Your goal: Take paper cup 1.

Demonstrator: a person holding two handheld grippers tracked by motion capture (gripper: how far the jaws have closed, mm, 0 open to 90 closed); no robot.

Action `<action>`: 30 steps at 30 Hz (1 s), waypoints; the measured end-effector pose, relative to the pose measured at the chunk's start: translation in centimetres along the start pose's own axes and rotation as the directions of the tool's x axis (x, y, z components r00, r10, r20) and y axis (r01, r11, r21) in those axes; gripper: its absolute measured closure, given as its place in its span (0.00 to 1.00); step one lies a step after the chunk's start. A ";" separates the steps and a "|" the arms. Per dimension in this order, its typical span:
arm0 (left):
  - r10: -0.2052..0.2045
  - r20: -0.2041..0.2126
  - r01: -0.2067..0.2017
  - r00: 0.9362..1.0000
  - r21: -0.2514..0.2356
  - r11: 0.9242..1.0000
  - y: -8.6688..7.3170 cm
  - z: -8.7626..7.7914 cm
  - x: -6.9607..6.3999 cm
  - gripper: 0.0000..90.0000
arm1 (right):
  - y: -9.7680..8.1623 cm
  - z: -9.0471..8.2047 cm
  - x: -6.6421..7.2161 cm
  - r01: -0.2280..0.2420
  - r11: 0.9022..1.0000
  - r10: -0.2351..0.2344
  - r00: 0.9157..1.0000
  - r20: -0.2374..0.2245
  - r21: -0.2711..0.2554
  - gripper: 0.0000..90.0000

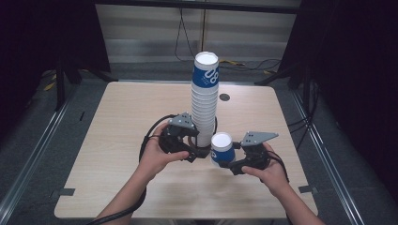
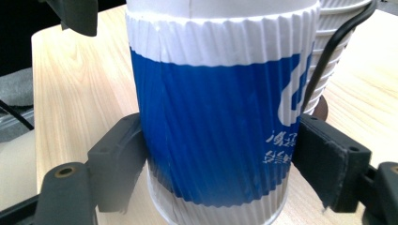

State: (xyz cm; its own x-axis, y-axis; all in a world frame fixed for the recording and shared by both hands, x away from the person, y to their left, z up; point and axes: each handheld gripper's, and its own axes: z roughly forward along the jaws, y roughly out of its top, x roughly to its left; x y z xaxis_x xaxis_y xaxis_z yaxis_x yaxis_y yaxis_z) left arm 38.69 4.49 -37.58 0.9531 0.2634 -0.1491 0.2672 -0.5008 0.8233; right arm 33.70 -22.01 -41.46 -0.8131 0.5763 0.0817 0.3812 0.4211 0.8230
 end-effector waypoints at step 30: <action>0.019 0.059 -0.023 0.998 0.066 0.998 1.1 3.3 -0.7 0.19 | 0.1 1.0 0.9 0.050 0.998 -0.050 0.999 -0.018 0.036 0.23</action>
State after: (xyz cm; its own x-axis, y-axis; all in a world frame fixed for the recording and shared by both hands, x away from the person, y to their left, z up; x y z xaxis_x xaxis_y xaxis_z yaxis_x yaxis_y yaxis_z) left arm 38.83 1.02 -38.39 0.9646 0.2050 -0.1656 0.2543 -0.5595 0.7888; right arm 33.43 -20.74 -41.89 -0.8388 0.5421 0.0509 0.3554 0.4744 0.8053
